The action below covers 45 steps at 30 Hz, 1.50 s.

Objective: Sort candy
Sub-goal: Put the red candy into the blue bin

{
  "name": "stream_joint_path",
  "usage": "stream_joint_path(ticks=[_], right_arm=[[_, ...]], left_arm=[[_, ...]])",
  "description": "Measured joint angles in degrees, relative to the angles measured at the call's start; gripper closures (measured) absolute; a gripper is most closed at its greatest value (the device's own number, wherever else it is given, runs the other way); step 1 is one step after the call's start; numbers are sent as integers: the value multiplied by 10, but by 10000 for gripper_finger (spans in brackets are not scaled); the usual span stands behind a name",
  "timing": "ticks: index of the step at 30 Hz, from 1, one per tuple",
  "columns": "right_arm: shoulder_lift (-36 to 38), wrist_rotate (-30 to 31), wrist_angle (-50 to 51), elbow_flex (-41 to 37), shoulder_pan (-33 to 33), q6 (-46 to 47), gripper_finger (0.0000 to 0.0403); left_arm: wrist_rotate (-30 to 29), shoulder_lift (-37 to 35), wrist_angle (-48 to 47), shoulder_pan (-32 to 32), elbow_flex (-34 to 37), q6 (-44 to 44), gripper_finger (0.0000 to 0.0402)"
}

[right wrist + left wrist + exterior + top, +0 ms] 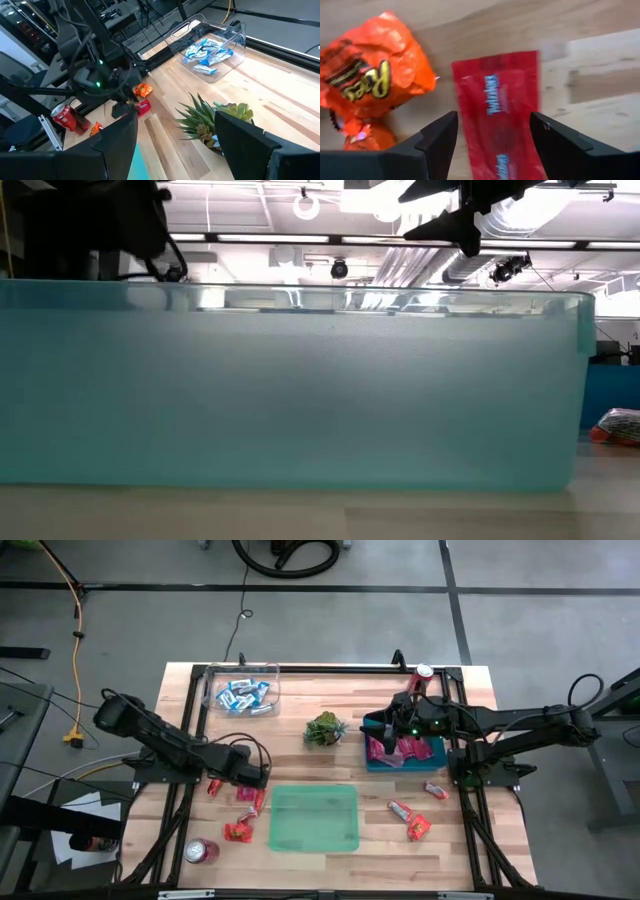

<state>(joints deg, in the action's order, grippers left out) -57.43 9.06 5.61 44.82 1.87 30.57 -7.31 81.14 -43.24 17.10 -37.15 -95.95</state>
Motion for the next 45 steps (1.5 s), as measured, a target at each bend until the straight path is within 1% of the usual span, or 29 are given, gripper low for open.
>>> stream_joint_path(ticks=[2, 6, 8, 10, 11, 13, 14, 15, 16, 19, 21, 23, 25, 27, 28, 29, 31, 32, 34, 36, 38, 40, 42, 45], right_arm=[[0, 0, 1, 0, 0, 0, 144], [0, 0, 2, 0, 0, 0, 144], [0, 0, 2, 0, 0, 0, 144], [0, 0, 4, 0, 0, 0, 144], [0, 0, 4, 0, 0, 0, 144], [0, 0, 6, 0, 0, 0, 144], [0, 0, 7, 0, 0, 0, 144], [0, 0, 6, 0, 0, 1, 144], [0, 0, 6, 0, 0, 5, 144], [0, 0, 6, 0, 0, 7, 144], [0, 0, 6, 0, 0, 7, 144], [0, 0, 6, 0, 0, 11, 144], [0, 0, 5, 0, 0, 18, 144], [0, 0, 0, 0, 0, 24, 144], [0, 0, -1, 0, 0, 26, 144], [0, 0, -5, 0, 0, 26, 144], [0, 0, -16, 0, 0, 26, 144], [0, 0, -21, 0, 0, 26, 144], [0, 0, -37, 0, 0, 26, 144], [0, 0, -56, 0, 0, 26, 144], [0, 0, -71, 0, 0, 26, 144], [0, 0, -81, 0, 0, 25, 144], [-1, 0, -86, 0, 0, 25, 144], [-9, 0, -107, 0, 0, 31, 144]], left_arm=[[10, 20, 5, 0, -1, -10, 165], [8, 46, 12, 0, -3, -7, 167], [5, 47, 17, 0, -3, 4, 182], [4, 43, 19, 0, -4, 17, 215], [4, 37, 17, 0, -4, 23, 240], [2, 23, 4, 0, -3, 35, 305], [-4, 13, -5, 0, -1, 38, 342], [-16, -1, -16, 0, 0, 42, 370], [-31, -19, -27, 0, -1, 44, 382], [-62, -92, -70, -8, -2, 46, 383], [-90, -148, -84, -14, -1, 54, 392], [-140, -214, -71, -18, -2, 79, 396], [-197, -269, -24, -20, -2, 140, 396], [-255, -318, 53, -27, -2, 224, 397], [-274, -335, 96, -33, -3, 277, 398], [-285, -349, 140, -41, -3, 334, 398], [-287, -361, 244, -61, -3, 452, 399], [-282, -362, 293, -73, -4, 502, 399], [-252, -355, 382, -99, -3, 584, 400], [-206, -335, 470, -124, -4, 656, 400], [-160, -313, 532, -144, -3, 713, 400], [-119, -290, 585, -161, -3, 737, 401], [-86, -269, 619, -178, -3, 740, 401], [-57, -237, 656, -195, -3, 730, 401]])
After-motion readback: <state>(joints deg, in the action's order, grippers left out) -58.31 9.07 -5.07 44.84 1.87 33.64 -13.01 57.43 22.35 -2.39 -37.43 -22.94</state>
